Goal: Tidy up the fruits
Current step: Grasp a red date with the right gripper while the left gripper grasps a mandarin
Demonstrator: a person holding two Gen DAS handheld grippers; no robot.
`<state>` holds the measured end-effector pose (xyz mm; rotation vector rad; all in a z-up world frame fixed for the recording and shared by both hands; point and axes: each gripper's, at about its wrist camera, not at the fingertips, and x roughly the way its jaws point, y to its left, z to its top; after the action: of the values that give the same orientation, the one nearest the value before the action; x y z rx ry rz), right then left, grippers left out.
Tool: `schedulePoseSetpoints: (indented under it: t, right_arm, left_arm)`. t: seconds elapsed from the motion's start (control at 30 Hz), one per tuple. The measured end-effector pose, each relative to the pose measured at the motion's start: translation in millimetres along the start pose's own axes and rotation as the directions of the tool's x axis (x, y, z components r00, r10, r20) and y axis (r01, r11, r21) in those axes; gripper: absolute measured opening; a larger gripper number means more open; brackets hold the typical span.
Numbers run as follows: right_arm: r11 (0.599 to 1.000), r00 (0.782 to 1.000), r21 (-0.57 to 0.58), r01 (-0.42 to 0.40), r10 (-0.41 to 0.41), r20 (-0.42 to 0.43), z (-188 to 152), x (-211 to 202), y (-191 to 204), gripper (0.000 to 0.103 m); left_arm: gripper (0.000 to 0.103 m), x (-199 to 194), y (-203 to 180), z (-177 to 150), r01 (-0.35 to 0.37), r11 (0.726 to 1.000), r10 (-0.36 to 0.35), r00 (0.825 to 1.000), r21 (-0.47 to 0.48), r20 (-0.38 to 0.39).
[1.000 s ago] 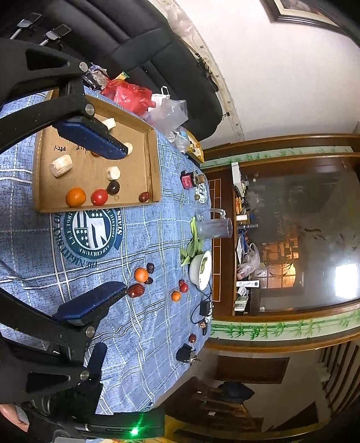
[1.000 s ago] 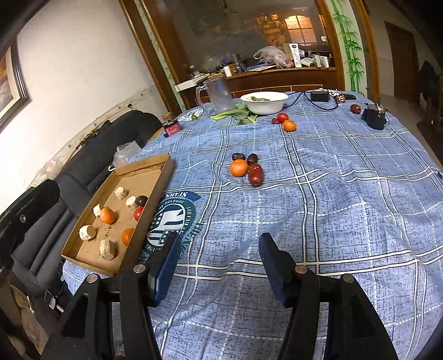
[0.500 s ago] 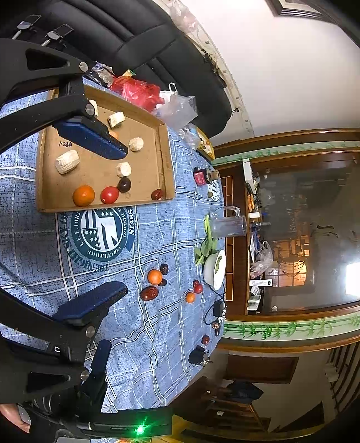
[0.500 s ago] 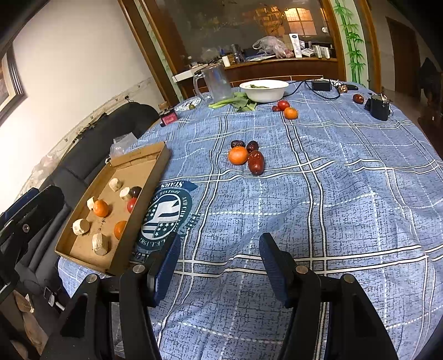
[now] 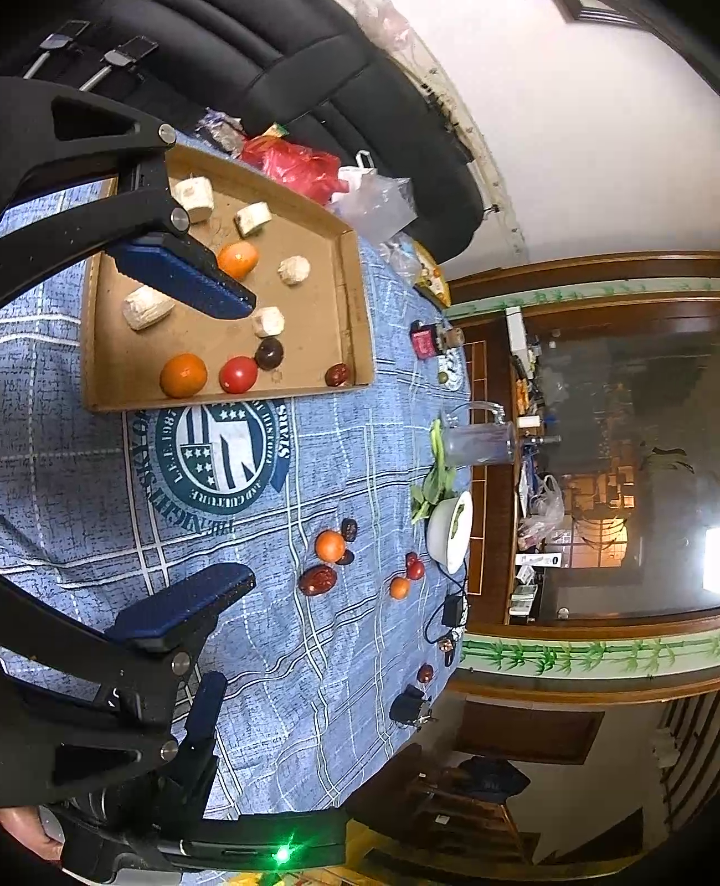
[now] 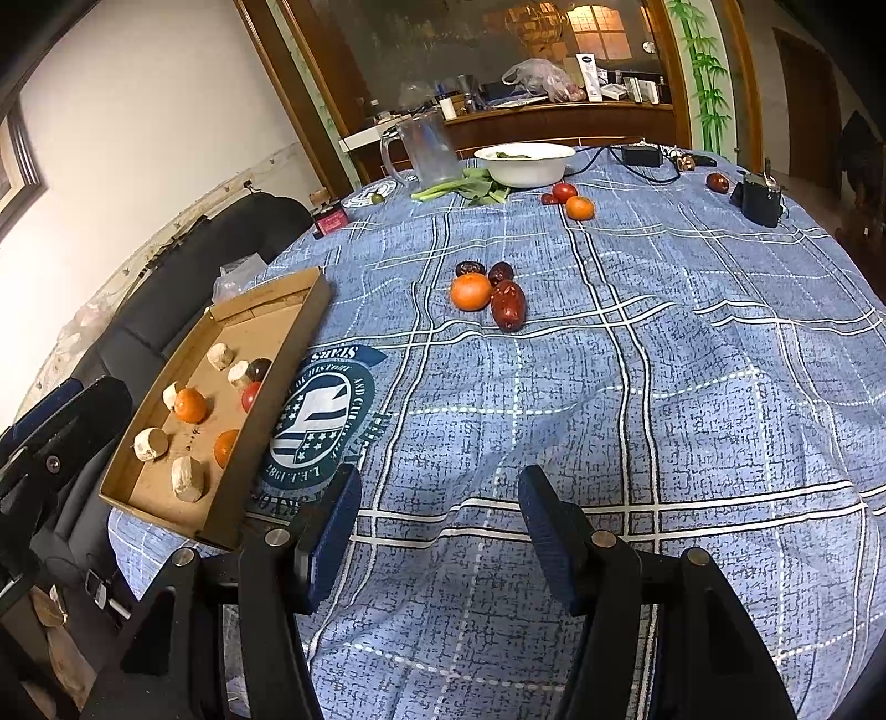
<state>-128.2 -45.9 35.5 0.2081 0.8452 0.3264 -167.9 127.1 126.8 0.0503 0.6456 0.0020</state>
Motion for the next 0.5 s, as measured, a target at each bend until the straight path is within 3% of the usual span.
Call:
schedulePoseSetpoints:
  t: [0.3,0.5]
  right_arm:
    - [0.999,0.998,0.031,0.039,-0.038,-0.043,3.9,23.7,-20.3,0.064]
    - [0.997,0.995,0.03,0.065,-0.063,-0.071,45.6,45.6,-37.0,0.064]
  left_arm:
    - [0.089,35.9,13.3,-13.6,0.025,0.998,-0.029,0.996,-0.051,-0.085]
    - [0.089,58.7,19.7,-10.8,0.051,0.996,-0.059,0.992,-0.076,-0.114]
